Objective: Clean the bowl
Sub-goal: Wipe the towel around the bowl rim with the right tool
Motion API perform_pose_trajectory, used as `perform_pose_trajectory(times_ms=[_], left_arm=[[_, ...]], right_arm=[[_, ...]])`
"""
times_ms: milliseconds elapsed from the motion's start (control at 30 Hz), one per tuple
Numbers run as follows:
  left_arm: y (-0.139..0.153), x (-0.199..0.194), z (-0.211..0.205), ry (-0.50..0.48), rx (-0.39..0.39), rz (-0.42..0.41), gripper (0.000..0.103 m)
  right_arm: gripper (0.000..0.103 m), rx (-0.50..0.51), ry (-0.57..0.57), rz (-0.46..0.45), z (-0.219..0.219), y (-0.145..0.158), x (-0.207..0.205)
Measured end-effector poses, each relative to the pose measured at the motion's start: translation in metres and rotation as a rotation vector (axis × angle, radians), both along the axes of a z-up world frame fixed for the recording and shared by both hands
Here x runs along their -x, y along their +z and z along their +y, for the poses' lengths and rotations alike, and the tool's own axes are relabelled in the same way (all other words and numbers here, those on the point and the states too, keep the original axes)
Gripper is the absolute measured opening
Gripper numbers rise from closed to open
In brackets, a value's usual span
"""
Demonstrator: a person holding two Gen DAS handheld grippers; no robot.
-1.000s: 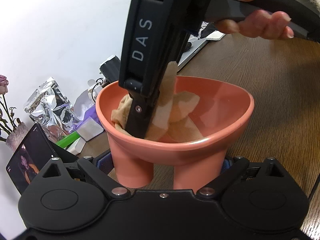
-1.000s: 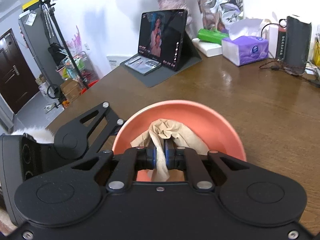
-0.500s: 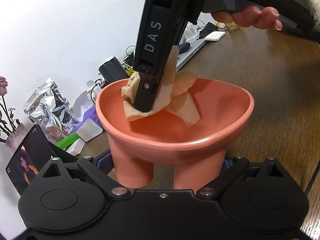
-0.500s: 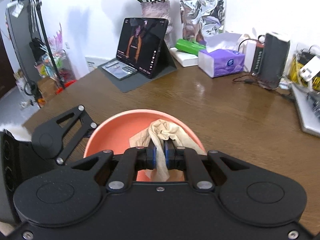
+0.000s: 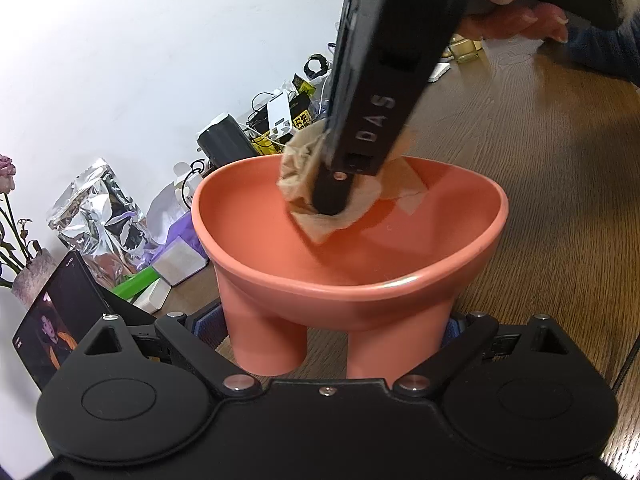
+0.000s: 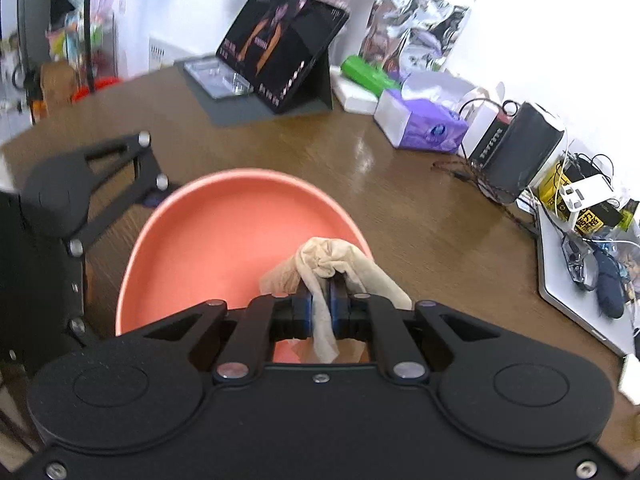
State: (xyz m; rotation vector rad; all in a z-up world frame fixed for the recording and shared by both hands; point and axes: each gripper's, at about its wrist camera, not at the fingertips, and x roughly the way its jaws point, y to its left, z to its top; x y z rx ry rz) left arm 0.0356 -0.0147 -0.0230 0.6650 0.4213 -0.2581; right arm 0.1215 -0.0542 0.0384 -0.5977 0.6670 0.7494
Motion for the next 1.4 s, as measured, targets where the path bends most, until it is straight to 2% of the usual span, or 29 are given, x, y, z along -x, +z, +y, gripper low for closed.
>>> perform_pose_trajectory(times_ms=[333,667,867,1100,1400], left_arm=[[0.0,0.0,0.002,-0.002,0.0,0.0,0.095],[-0.001,0.001,0.003,-0.005,-0.005,-0.004,0.095],[-0.001,0.001,0.003,-0.003,-0.003,-0.003,0.095],[0.0,0.0,0.004,-0.002,-0.002,-0.002,0.095],[0.001,-0.004,0.006,0.001,-0.001,-0.001,0.095]], right_arm=[[0.009,0.156,0.032,0.036,0.001,-0.005,0.009],[0.009,0.23,0.068,0.073,0.001,-0.008,0.019],[0.009,0.231,0.082,0.12,0.0,-0.01,0.022],[0.009,0.19,0.089,0.193,-0.003,-0.011,0.022],[0.009,0.132,0.122,0.244,0.0,-0.011,0.022]])
